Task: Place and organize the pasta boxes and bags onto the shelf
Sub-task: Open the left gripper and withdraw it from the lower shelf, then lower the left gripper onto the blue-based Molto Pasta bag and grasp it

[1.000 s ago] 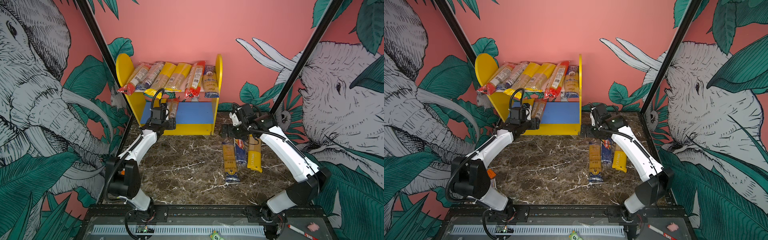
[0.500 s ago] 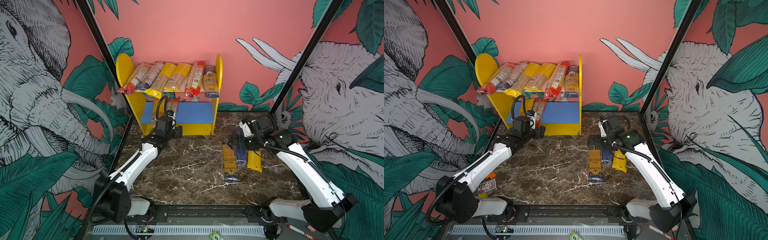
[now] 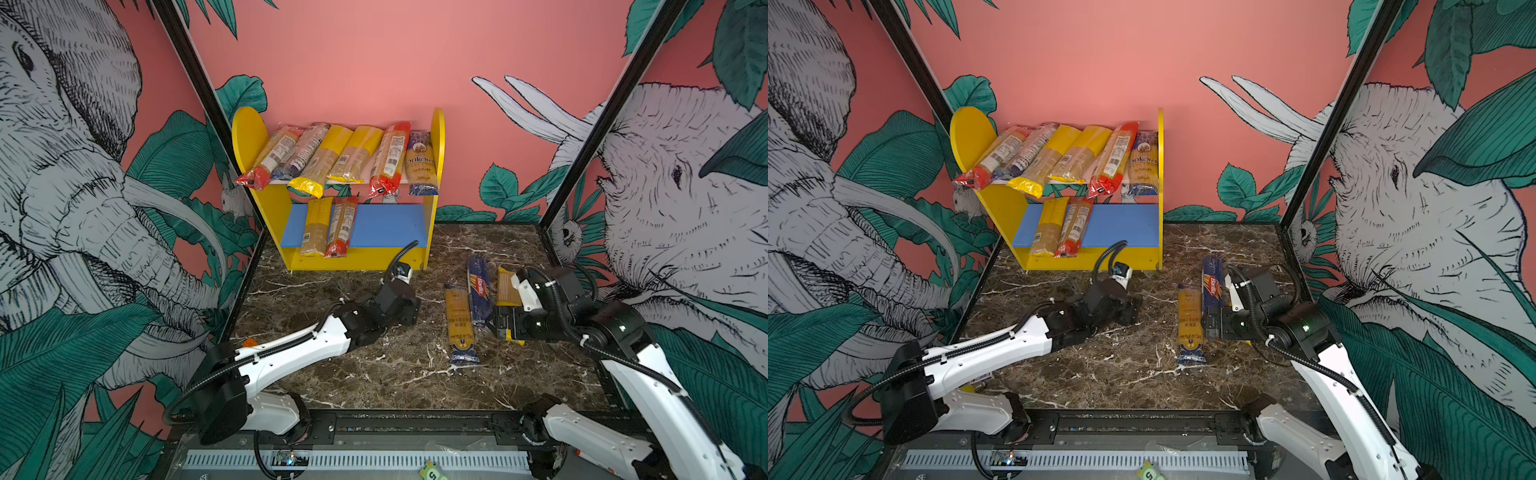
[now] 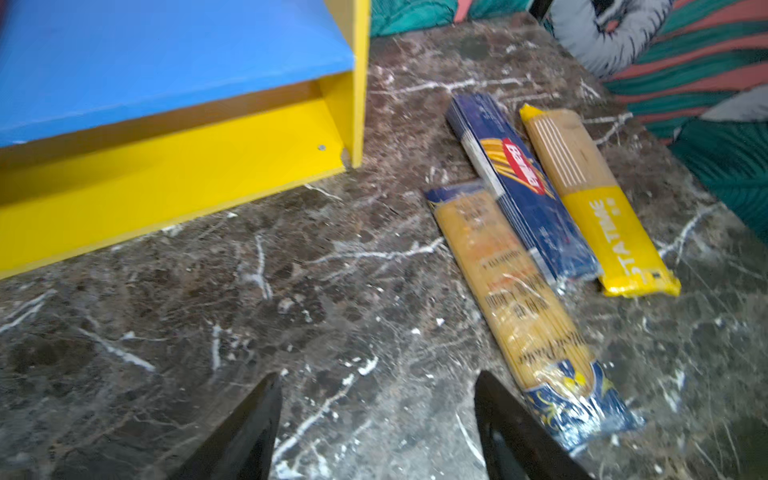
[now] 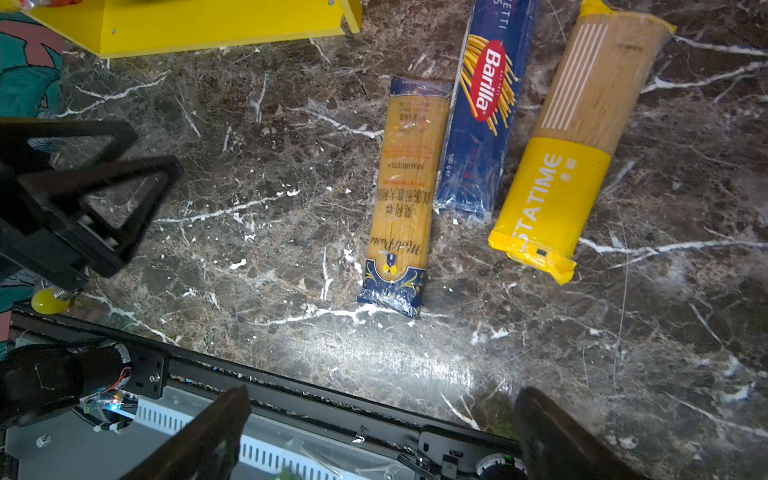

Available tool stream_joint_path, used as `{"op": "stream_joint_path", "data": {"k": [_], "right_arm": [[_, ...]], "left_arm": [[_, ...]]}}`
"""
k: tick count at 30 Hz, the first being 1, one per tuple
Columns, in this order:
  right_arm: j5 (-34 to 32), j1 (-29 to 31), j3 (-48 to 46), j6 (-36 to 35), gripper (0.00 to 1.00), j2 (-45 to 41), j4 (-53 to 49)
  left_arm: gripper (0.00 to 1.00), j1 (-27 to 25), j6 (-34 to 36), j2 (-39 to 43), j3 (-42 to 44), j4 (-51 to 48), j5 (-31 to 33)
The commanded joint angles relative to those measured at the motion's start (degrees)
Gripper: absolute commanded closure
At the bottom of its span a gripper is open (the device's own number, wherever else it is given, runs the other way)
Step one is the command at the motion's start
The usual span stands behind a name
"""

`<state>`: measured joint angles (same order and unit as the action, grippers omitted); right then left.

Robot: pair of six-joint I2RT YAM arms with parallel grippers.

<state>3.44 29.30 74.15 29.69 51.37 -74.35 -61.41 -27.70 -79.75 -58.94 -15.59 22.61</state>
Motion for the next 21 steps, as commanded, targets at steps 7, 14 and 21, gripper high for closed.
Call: {"op": "stream_joint_path", "data": {"k": [7, 14, 21], "right_arm": [[-0.7, -0.1, -1.2, -1.9, 0.01, -9.7, -11.1], [0.2, -0.2, -1.4, -2.8, 0.01, -13.8, -15.0], [-0.4, -0.1, 0.1, -3.5, 0.01, -16.0, -18.6]], "left_arm": [[0.18, -14.9, -13.6, -15.4, -9.7, -3.2, 7.8], [0.01, -21.6, -19.0, -27.9, -18.5, -3.3, 9.7], [0.01, -22.0, -25.5, -35.0, -23.5, -7.0, 12.8]]}}
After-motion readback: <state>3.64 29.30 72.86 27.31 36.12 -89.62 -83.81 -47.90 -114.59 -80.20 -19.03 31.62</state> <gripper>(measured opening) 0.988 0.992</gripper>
